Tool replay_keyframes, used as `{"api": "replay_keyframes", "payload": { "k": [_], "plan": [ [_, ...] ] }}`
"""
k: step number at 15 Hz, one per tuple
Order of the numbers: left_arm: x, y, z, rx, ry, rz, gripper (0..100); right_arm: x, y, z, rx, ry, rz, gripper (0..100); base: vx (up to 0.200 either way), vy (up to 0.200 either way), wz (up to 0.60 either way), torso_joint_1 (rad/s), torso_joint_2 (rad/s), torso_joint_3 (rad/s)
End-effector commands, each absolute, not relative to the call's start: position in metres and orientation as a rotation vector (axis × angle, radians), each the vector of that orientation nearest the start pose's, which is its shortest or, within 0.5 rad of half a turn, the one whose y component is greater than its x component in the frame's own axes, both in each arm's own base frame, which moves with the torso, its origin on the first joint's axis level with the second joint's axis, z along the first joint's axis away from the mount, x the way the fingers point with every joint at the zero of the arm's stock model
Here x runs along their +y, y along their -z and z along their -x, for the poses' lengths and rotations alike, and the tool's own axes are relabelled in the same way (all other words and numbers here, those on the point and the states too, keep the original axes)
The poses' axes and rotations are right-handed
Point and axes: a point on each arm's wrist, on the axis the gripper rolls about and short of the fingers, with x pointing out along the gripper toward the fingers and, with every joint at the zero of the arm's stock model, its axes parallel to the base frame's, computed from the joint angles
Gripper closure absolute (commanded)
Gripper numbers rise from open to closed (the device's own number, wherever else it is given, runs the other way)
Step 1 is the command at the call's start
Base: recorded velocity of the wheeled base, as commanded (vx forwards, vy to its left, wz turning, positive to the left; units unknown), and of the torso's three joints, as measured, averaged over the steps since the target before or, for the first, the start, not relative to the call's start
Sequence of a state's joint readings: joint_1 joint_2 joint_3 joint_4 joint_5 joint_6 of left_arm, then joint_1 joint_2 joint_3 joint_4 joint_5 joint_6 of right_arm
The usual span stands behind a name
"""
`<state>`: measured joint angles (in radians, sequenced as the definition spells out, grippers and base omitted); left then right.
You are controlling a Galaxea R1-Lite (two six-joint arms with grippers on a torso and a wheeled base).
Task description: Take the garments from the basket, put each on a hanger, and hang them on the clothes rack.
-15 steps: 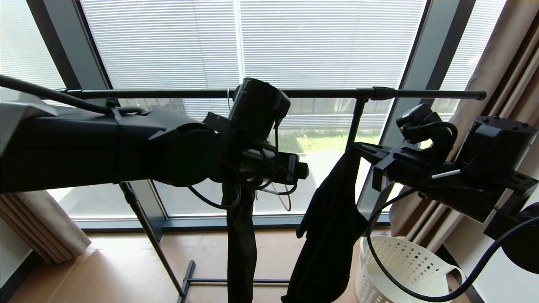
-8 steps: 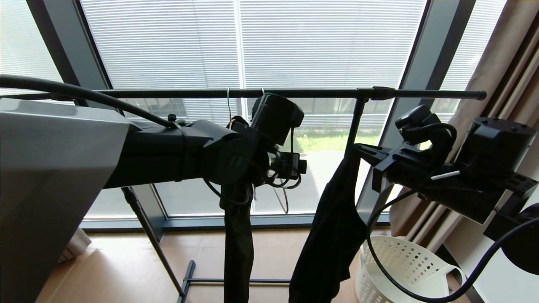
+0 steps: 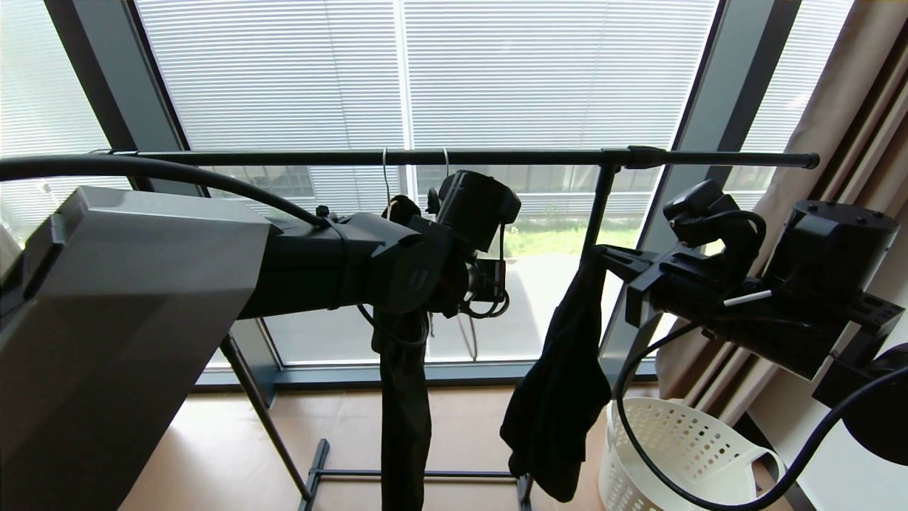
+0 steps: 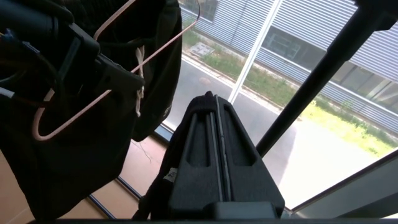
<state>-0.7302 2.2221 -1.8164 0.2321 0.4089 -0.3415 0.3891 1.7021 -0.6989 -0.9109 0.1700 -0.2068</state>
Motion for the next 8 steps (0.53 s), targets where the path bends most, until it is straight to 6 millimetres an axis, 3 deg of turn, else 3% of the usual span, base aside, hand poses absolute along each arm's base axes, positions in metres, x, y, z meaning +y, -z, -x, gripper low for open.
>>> {"api": "replay_keyframes", "payload": {
  "k": [1, 8],
  "plan": [
    [-0.2961, -0.1788, -0.3432, 0.581, 0.214, -0.017, 100, 0.1172, -0.1804, -0.2754, 0.038, -0.567, 0.212, 100, 0.0, 0.0, 0.0, 0.0, 0.0, 0.0],
    [-0.2939, -0.1887, -0.3394, 0.565, 0.23, -0.014, 100, 0.1173, -0.1799, -0.2757, 0.039, -0.568, 0.212, 100, 0.0, 0.0, 0.0, 0.0, 0.0, 0.0]
  ]
}}
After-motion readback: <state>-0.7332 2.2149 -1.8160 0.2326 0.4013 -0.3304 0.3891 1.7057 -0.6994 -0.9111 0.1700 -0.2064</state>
